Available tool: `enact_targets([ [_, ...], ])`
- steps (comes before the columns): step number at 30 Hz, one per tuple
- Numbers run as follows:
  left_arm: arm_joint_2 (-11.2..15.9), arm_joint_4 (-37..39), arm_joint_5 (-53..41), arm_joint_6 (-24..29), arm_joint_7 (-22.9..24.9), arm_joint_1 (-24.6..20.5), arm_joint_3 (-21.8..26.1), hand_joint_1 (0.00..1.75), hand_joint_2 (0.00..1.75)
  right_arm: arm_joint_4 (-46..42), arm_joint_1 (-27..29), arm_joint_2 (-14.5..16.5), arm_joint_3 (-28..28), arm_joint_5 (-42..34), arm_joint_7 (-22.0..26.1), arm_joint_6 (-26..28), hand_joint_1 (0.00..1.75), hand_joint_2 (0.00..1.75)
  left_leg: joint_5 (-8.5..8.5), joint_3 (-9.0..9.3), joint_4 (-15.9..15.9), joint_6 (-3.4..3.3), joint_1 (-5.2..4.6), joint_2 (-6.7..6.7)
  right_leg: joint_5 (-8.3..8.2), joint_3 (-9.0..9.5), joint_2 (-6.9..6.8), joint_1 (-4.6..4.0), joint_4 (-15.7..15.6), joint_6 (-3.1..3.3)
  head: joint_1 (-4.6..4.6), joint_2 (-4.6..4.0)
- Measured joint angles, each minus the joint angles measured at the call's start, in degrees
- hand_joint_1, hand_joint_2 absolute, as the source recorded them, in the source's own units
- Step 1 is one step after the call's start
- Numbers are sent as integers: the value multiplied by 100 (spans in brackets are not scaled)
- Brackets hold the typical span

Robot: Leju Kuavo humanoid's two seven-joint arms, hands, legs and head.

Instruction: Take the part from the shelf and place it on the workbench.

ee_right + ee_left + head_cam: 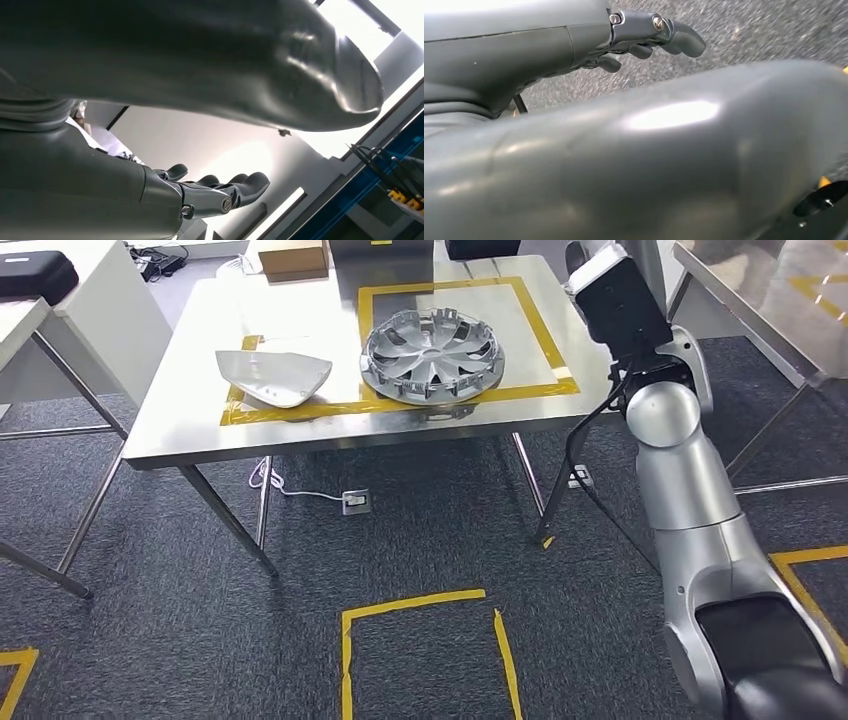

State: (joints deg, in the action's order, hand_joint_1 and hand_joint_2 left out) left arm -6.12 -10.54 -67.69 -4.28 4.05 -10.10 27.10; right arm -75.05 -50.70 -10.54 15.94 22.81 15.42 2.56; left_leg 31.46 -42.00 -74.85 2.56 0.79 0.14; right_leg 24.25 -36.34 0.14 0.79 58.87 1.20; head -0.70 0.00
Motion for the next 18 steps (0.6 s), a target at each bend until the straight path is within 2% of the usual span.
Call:
enact_targets([
  [1, 1, 0, -1, 0, 1, -1, 0, 0, 0, 0, 7, -2, -1, -1, 0, 0, 0, 0, -124, 187, 146, -9, 0, 0, -56, -73, 0, 1, 6, -14, 0, 0],
  [2, 2, -2, -1, 0, 1, -5, 0, 0, 0, 0, 10, -4, -2, 0, 1, 1, 0, 0, -233, 461, 467, -25, 0, -1, -107, -135, 0, 2, 15, -32, -1, 0],
  [3, 4, -5, -1, 0, 2, -12, 0, 0, 0, -2, 10, -7, -3, 1, 1, 2, 0, 0, -241, 775, 873, -52, -7, -7, -153, -187, 1, -2, 23, -58, 0, 0],
  [4, 6, -8, -1, 0, 1, -20, 0, 0, 0, -3, 10, -13, -8, 1, 1, 5, 0, 0, -220, 1011, 1203, -87, -21, -15, -197, -215, -1, -5, 24, -92, -4, 0],
  [5, 6, -10, -1, 0, 0, -26, 0, 0, 0, -4, 12, -18, -12, 1, 1, 11, 0, 0, -168, 1150, 1433, -125, -38, -24, -242, -228, -3, -6, 22, -130, -2, 0],
  [6, 5, -11, -3, 0, -1, -30, 0, 0, 0, -5, 14, -25, -16, 2, 1, 19, 0, 0, -132, 1190, 1535, -168, -60, -31, -290, -230, -5, -7, 7, -174, -3, 0],
  [8, -3, -7, -10, 0, -1, -32, 0, 0, 0, -4, 31, -47, -32, 2, 2, 37, 0, 0, -221, 1118, 1568, -263, -61, -24, -354, -245, -2, 3, -21, -253, 2, 0],
  [9, -5, -7, -14, 0, 1, -34, 0, 0, 0, -3, 40, -66, -41, 3, 0, 44, 0, 0, -282, 1082, 1586, -313, -52, -11, -279, -283, 0, 7, 25, -283, -5, 0],
  [10, -5, -7, -15, 0, 2, -37, 0, 0, 0, -3, 50, -89, -53, 3, 0, 50, 0, 0, -355, 1030, 1606, -359, -38, 3, -95, -356, 1, 12, 184, -311, -9, 0],
  [11, -4, -8, -16, -1, 3, -40, 0, 0, 0, -3, 60, -110, -63, 3, 1, 54, 0, 0, -425, 966, 1611, -391, -35, 18, 177, -458, 2, 19, 470, -333, -15, 0],
  [12, -1, -9, -17, -1, 4, -40, 0, 0, 0, -3, 73, -127, -73, 3, -1, 54, 0, 0, -492, 881, 1610, -413, -38, 24, 465, -570, 1, 18, 843, -355, -20, 0],
  [13, 1, -9, -17, -1, 4, -39, 0, 0, 0, -3, 94, -140, -81, 3, 1, 55, 0, 0, -558, 796, 1605, -422, -42, 30, 682, -664, 1, 19, 1229, -373, -20, 0],
  [14, 0, -8, -18, -1, 4, -37, 0, 0, 0, -3, 120, -148, -86, 3, 0, 55, 0, 0, -618, 713, 1598, -423, -45, 33, 774, -700, 2, 18, 1508, -382, -20, 0],
  [15, 0, -8, -18, -1, 4, -36, 0, 0, 0, -3, 142, -154, -89, 3, 0, 55, 0, 0, -675, 634, 1592, -418, -47, 36, 744, -652, 1, 18, 1613, -385, -21, 0],
  [16, 0, -8, -18, -1, 4, -35, 0, 0, 0, -3, 156, -158, -91, 3, 0, 55, 0, 0, -731, 557, 1583, -409, -47, 38, 629, -498, 1, 18, 1512, -379, -21, 0],
  [17, 0, -8, -18, -2, 4, -36, 0, 0, 0, -3, 159, -161, -93, 3, 1, 55, 0, 0, -784, 486, 1572, -395, -47, 39, 499, -236, 0, 18, 1209, -366, -21, 0],
  [18, 0, -8, -18, -2, 4, -37, 0, 0, 0, -4, 152, -164, -97, 3, 1, 55, 0, 0, -832, 426, 1559, -375, -49, 40, 458, 66, -2, 13, 802, -345, -21, 0],
])
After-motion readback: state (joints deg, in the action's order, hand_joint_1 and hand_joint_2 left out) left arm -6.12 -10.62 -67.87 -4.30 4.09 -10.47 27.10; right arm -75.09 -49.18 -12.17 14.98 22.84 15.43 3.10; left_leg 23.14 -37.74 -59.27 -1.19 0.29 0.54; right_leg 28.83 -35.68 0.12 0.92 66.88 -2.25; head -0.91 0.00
